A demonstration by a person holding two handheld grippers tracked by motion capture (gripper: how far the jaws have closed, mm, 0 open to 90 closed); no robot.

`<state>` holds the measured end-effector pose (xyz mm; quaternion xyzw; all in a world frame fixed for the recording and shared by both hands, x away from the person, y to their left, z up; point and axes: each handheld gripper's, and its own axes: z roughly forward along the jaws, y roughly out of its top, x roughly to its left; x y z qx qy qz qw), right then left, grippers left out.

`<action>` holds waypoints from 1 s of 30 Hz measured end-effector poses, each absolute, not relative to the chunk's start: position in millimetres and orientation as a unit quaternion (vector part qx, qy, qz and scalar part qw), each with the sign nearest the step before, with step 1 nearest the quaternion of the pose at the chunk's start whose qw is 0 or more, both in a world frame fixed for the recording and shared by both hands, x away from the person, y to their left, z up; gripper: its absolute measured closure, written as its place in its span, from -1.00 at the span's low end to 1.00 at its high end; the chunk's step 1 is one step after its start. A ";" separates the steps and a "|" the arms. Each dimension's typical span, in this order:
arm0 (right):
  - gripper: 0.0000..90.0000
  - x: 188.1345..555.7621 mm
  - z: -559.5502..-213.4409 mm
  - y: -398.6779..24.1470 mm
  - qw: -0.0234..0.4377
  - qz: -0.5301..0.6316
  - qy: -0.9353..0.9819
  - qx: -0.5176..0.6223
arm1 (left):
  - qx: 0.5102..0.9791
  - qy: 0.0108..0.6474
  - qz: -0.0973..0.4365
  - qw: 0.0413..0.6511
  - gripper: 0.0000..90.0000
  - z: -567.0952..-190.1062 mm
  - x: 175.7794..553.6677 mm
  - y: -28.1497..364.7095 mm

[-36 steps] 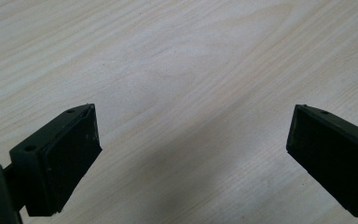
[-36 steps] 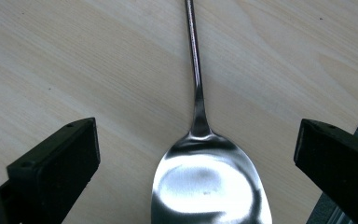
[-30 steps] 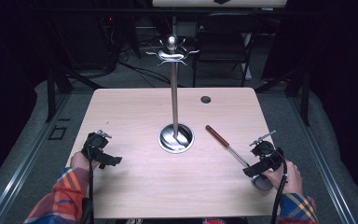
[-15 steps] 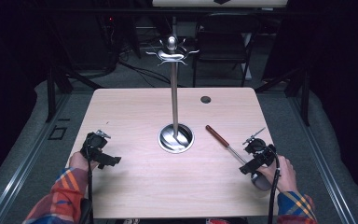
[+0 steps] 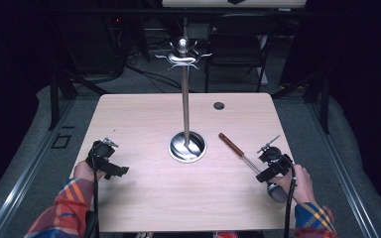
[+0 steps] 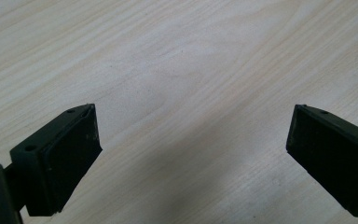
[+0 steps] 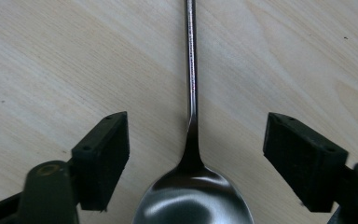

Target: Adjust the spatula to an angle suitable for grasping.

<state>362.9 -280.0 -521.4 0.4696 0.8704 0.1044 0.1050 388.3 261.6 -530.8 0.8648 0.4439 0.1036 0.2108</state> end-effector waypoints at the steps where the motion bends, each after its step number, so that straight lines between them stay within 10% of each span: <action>1: -0.44 365.1 -519.5 -280.0 0.102 0.082 0.878 0.461 | 0.865 0.444 0.104 0.211 -0.94 -530.8 388.3 261.6; 30: 0.73 390.1 -537.3 -267.1 0.074 0.061 0.889 0.448 | 0.862 0.453 0.102 0.206 -0.89 -531.0 381.7 270.1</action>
